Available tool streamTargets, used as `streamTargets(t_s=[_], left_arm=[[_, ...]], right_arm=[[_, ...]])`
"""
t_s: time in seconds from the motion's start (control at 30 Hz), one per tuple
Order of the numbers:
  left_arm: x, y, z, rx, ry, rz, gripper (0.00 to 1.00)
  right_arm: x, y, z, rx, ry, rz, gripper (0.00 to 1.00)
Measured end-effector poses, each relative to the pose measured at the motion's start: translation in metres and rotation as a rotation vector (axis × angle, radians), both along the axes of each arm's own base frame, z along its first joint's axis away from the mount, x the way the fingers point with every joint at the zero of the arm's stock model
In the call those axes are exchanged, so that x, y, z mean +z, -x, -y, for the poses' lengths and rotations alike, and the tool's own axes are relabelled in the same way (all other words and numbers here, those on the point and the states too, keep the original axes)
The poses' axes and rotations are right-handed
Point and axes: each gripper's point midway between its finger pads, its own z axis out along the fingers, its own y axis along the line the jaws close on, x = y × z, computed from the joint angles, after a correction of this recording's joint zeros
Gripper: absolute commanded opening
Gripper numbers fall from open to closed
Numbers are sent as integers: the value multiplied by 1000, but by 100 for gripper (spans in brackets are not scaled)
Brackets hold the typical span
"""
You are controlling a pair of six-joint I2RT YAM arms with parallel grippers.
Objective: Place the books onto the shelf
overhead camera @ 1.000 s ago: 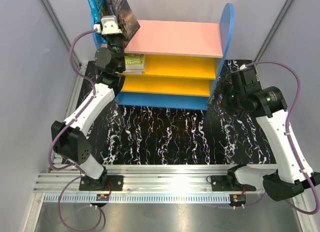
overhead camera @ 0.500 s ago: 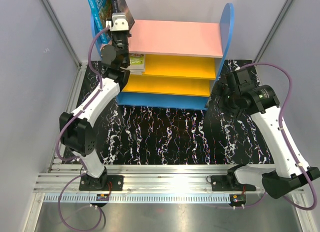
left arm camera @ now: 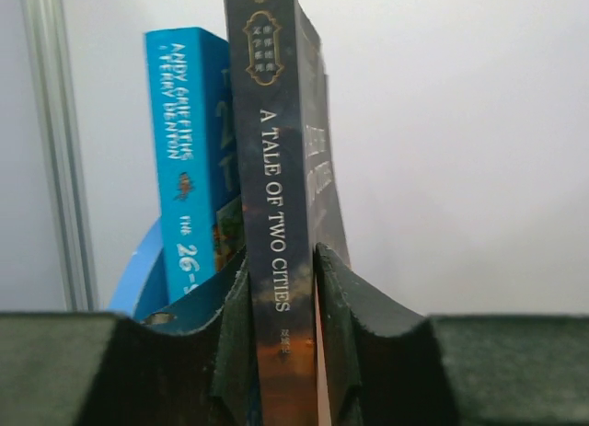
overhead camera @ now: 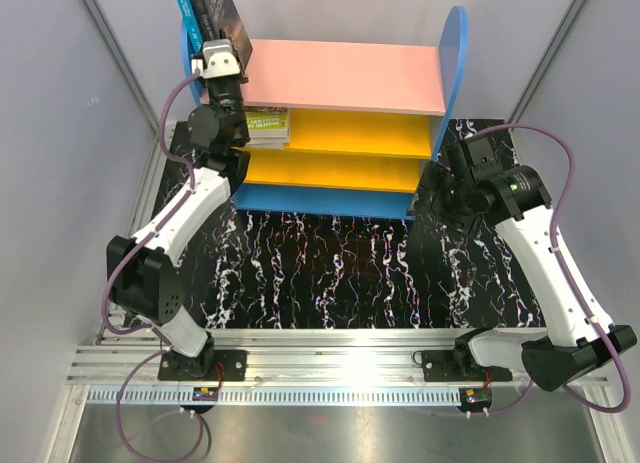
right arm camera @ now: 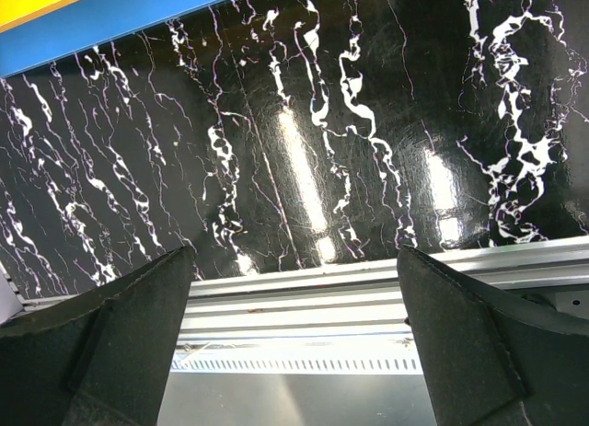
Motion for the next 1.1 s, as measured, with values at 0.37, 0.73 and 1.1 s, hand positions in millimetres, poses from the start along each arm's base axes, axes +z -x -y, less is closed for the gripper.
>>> streamTargets(t_s=[0.37, 0.73, 1.1], left_arm=[[1, 8, -1, -39, 12, 3, 66], [0, 9, -5, -46, 41, -15, 49], [-4, 7, -3, -70, 72, -29, 64]], right_arm=[[-1, 1, -2, 16, -6, -6, 100], [-2, 1, -3, 25, -9, -12, 100], [-5, 2, -3, 26, -8, -18, 100]])
